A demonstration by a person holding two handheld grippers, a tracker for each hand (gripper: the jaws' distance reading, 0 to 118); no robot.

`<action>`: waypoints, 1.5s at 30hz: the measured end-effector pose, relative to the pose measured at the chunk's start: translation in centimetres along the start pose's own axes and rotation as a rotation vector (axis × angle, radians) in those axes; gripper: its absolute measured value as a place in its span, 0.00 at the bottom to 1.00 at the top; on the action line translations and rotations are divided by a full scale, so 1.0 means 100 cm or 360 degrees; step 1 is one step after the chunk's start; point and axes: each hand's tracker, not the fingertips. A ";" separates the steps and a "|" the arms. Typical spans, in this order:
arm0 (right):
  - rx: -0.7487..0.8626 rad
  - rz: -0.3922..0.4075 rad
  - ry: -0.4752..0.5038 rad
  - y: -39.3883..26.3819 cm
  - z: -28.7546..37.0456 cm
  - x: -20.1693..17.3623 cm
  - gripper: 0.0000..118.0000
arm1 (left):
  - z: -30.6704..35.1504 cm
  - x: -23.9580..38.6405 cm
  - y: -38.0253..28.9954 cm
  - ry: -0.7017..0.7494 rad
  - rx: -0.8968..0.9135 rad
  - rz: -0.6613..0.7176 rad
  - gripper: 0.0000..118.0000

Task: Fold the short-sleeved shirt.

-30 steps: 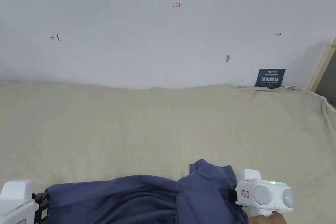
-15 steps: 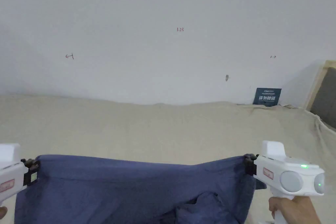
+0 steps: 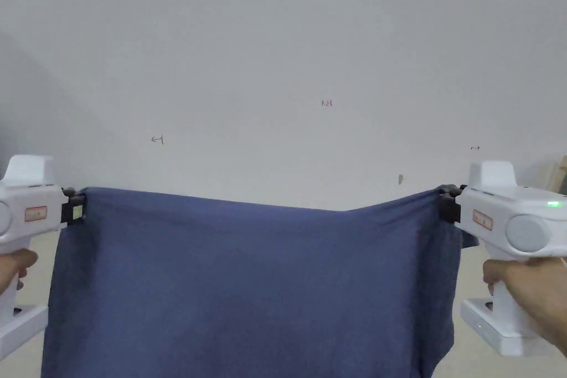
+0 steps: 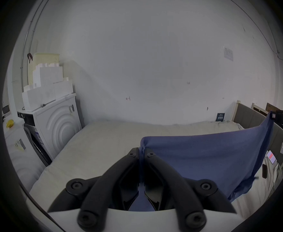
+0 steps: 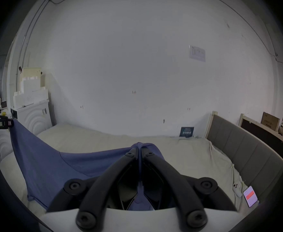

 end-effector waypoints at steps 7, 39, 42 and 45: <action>0.0083 0.0026 -0.0018 0.059 0.000 -0.013 0.01 | -0.001 -0.006 0.035 0.0020 0.0031 0.0019 0.00; 0.0203 0.0004 -0.0196 0.141 -0.094 -0.001 0.01 | -0.095 0.016 0.143 0.0028 0.0070 0.0046 0.00; 0.0195 0.0032 -0.0180 0.122 -0.085 -0.005 0.01 | -0.091 0.015 0.123 0.0030 0.0050 0.0032 0.00; 0.0164 0.0028 -0.0158 0.096 -0.068 -0.007 0.01 | -0.078 0.012 0.097 0.0017 0.0037 0.0038 0.00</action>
